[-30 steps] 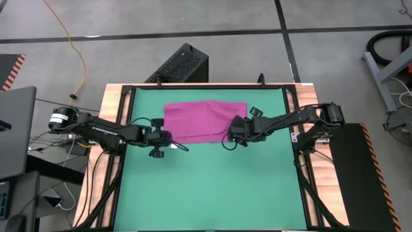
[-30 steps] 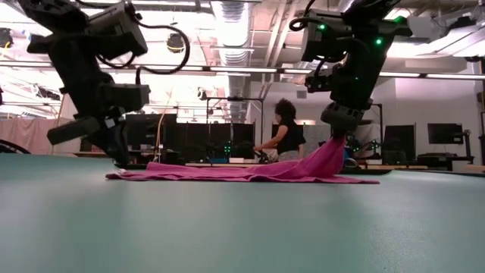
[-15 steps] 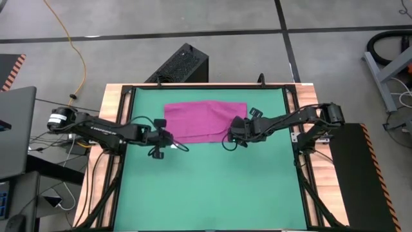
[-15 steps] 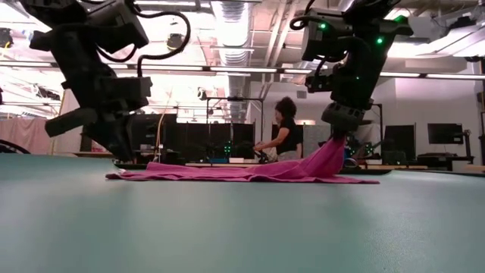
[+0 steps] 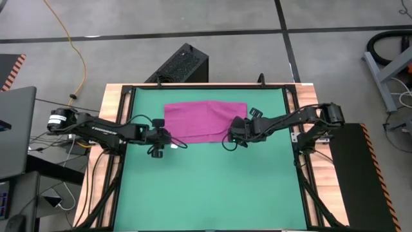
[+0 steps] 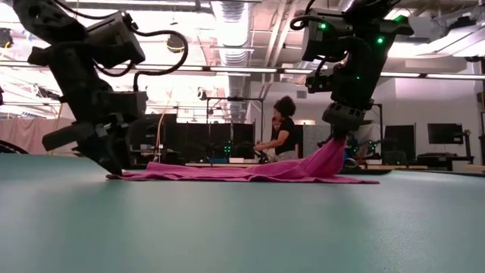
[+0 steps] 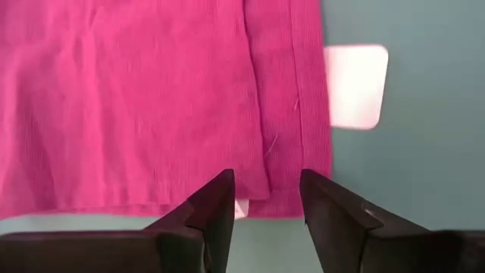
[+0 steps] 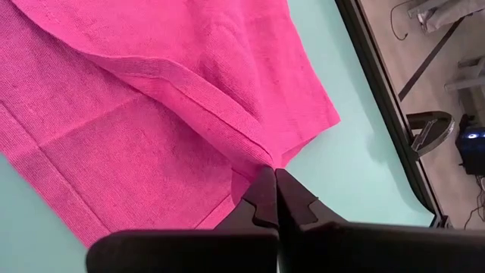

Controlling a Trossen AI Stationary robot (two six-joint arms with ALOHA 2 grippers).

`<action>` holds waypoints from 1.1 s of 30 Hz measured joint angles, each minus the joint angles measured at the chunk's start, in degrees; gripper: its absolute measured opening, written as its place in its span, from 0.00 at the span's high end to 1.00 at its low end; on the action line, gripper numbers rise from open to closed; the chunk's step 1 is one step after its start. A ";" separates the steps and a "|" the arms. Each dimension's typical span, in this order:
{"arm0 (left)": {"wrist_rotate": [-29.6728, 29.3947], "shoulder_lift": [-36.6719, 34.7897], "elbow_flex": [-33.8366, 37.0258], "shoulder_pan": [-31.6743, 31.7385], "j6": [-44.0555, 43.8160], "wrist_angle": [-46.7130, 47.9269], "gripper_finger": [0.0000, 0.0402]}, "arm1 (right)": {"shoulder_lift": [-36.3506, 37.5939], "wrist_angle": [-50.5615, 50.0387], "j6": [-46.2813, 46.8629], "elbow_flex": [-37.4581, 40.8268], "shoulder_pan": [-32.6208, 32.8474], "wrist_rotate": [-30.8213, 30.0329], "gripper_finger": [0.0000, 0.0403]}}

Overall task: Roll towel into tight, uniform cylinder
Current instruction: Fold the pink towel

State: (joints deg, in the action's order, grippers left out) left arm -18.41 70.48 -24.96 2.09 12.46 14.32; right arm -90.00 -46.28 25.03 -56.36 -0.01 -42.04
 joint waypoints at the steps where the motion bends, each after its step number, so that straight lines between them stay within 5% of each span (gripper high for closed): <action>1: -0.70 0.00 0.33 -0.01 0.00 -0.23 0.65 | 0.00 0.00 0.00 0.00 0.00 0.01 0.99; 21: 3.17 0.02 0.64 4.53 1.84 -1.33 0.90 | 0.00 0.04 0.01 0.00 0.00 1.40 0.99; 25: 2.38 0.02 0.64 5.80 1.13 -1.34 0.98 | 0.00 0.04 0.03 0.00 0.00 1.40 0.99; 33: -1.85 -0.11 -2.48 3.82 -0.85 3.56 1.00 | 0.00 -0.18 0.42 -0.20 1.25 0.31 0.99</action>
State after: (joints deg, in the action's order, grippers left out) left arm -20.26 70.37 -27.44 5.91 11.61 17.88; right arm -90.00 -46.46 25.45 -56.56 1.24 -41.74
